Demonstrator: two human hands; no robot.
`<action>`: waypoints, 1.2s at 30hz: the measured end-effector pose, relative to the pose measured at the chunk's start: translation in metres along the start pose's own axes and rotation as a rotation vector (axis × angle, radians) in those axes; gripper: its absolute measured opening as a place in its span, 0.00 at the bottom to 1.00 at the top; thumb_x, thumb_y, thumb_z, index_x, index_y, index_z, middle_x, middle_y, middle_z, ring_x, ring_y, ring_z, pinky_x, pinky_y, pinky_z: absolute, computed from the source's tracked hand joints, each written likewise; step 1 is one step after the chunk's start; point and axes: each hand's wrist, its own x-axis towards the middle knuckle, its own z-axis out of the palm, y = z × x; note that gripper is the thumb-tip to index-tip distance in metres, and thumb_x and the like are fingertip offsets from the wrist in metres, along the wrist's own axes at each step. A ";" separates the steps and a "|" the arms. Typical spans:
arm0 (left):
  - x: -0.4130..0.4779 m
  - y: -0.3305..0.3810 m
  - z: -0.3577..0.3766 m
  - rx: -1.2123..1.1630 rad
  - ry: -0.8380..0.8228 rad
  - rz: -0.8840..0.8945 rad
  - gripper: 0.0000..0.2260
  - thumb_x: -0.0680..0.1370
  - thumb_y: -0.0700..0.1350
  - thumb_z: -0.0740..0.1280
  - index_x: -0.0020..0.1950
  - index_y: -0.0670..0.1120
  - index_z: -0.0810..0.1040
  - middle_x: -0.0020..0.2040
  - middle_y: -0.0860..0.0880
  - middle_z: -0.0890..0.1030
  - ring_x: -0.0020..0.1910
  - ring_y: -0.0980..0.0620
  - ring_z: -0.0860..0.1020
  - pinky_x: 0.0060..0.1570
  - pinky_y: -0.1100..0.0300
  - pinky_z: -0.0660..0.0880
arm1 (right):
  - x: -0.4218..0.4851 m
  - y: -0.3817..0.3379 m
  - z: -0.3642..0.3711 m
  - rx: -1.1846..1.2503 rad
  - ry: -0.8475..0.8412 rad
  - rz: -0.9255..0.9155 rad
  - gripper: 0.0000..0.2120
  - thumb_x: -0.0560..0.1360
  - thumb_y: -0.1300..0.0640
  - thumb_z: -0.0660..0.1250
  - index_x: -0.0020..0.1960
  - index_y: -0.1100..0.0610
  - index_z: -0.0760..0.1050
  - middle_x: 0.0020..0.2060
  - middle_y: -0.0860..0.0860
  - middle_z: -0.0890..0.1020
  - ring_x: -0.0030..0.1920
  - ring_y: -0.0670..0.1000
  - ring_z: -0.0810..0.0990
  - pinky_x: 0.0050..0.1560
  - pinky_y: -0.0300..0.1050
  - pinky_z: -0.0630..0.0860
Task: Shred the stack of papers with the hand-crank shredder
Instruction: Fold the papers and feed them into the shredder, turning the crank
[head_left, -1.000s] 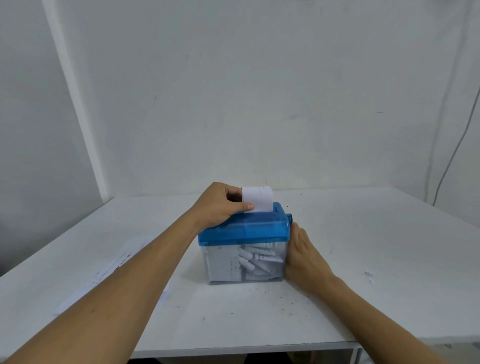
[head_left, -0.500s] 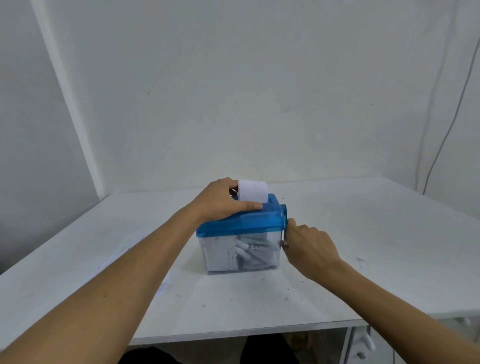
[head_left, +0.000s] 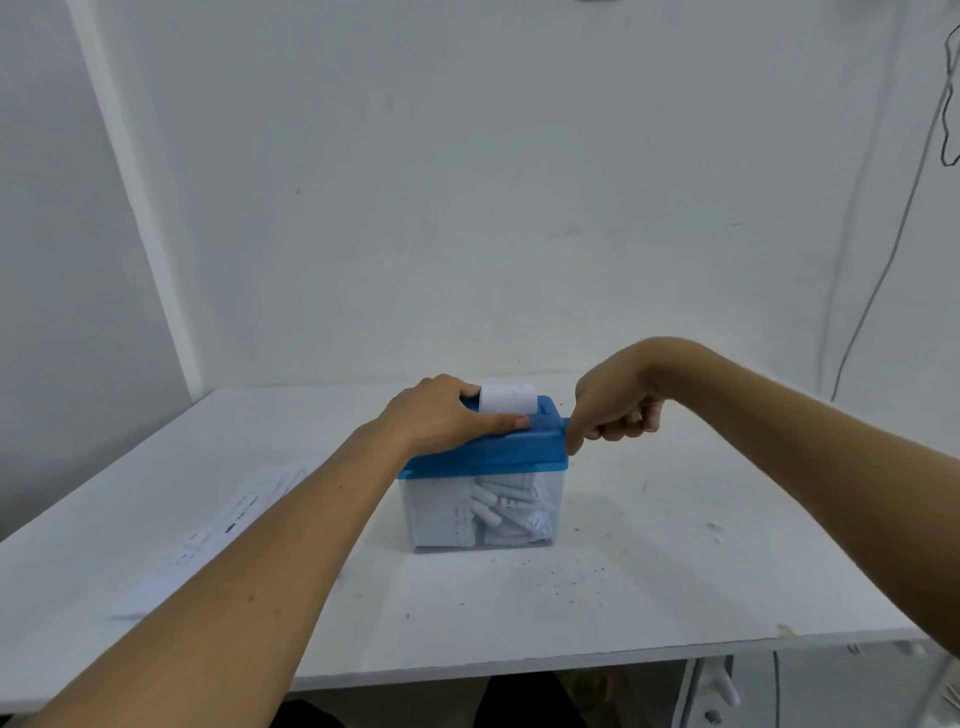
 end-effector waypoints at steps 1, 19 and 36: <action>0.000 0.001 0.000 0.002 0.004 -0.005 0.26 0.64 0.78 0.67 0.52 0.61 0.79 0.46 0.58 0.82 0.46 0.54 0.79 0.46 0.55 0.76 | 0.000 0.001 -0.005 0.022 -0.025 -0.006 0.17 0.77 0.49 0.68 0.34 0.54 0.67 0.25 0.47 0.66 0.25 0.48 0.60 0.26 0.37 0.62; -0.002 0.004 0.006 0.146 0.019 0.085 0.25 0.66 0.80 0.61 0.49 0.63 0.74 0.44 0.62 0.78 0.44 0.59 0.76 0.40 0.58 0.72 | 0.114 0.012 0.061 0.943 0.885 -0.128 0.25 0.80 0.47 0.65 0.30 0.59 0.70 0.27 0.53 0.74 0.26 0.49 0.70 0.24 0.36 0.67; -0.007 0.010 0.004 0.137 0.003 0.020 0.39 0.62 0.83 0.61 0.66 0.63 0.76 0.56 0.59 0.80 0.51 0.53 0.78 0.50 0.55 0.77 | -0.010 0.028 0.099 0.613 0.651 -0.217 0.21 0.78 0.41 0.63 0.40 0.59 0.75 0.31 0.49 0.79 0.32 0.49 0.78 0.35 0.46 0.78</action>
